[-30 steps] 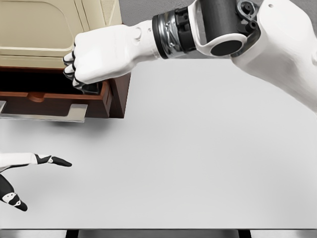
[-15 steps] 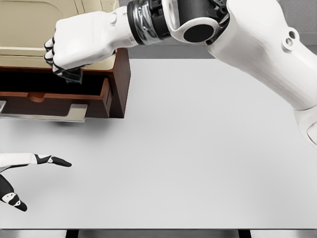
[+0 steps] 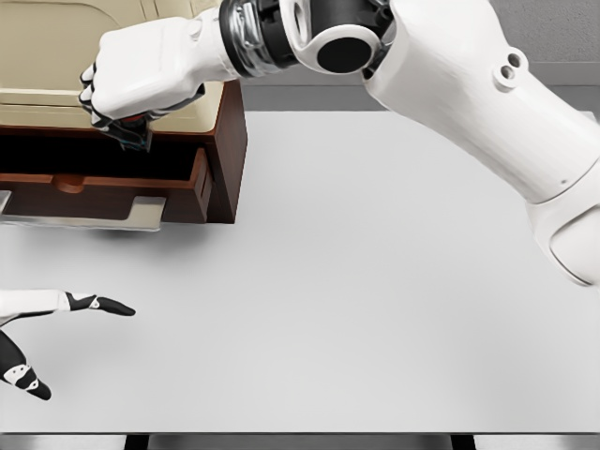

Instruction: Open the cabinet drawer with left arm, and place a switch into the drawer with right arm

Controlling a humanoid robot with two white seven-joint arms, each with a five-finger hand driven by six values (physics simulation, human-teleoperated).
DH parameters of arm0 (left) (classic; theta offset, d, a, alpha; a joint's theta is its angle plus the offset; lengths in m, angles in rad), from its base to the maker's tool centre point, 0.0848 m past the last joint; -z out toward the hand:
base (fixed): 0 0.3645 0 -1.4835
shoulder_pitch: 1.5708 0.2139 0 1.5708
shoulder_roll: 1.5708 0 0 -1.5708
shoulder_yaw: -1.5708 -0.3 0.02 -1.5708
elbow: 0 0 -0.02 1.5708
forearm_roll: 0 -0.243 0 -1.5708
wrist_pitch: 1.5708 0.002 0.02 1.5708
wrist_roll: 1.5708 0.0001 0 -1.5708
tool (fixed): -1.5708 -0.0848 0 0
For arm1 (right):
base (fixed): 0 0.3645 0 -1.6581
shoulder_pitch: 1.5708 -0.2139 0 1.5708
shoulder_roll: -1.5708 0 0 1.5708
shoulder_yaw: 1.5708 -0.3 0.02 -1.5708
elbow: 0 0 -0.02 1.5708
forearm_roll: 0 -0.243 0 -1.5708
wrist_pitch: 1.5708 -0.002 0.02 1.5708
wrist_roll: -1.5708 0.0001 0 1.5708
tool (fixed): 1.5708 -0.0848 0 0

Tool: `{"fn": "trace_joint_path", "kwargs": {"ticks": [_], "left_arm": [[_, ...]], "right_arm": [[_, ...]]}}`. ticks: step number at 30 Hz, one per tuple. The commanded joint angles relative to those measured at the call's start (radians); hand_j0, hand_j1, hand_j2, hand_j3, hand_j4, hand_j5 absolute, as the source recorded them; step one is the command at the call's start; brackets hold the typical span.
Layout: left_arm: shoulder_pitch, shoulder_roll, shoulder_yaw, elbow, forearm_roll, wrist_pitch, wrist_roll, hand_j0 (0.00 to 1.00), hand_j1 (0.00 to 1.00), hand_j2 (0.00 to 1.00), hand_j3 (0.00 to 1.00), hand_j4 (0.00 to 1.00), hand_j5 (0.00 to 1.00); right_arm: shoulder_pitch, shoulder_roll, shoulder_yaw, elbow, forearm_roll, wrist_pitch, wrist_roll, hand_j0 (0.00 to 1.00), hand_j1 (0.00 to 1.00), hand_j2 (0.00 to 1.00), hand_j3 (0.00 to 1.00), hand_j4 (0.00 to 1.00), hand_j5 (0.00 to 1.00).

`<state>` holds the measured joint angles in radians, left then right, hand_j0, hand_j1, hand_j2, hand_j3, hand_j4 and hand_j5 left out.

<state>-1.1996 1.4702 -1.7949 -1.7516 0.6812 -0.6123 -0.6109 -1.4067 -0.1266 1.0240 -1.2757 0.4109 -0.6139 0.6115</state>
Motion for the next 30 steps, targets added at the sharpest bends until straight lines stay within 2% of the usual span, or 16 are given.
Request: {"fn": "trace_joint_path", "kwargs": {"ticks": [1, 19, 30], "left_arm": [[0.002, -0.001, 0.000, 0.000, 0.008, 0.001, 0.000, 1.00, 1.00, 1.00, 1.00, 1.00, 1.00], [0.002, -0.002, -0.001, 0.001, 0.008, 0.001, 0.000, 1.00, 1.00, 1.00, 1.00, 1.00, 1.00], [0.002, -0.001, 0.000, 0.007, 0.001, 0.001, 0.000, 1.00, 1.00, 1.00, 1.00, 1.00, 1.00]], "right_arm": [[0.000, 0.004, -0.001, 0.013, 0.000, 0.003, -0.001, 0.31, 0.31, 0.31, 0.31, 0.31, 0.31], [-0.015, 0.062, -0.001, 0.108, 0.037, 0.003, -0.001, 0.31, 0.31, 0.31, 0.31, 0.31, 0.31], [-0.020, 0.094, 0.015, 0.141, 0.051, 0.003, -0.001, 0.31, 0.31, 0.31, 0.31, 0.31, 0.31]]}}
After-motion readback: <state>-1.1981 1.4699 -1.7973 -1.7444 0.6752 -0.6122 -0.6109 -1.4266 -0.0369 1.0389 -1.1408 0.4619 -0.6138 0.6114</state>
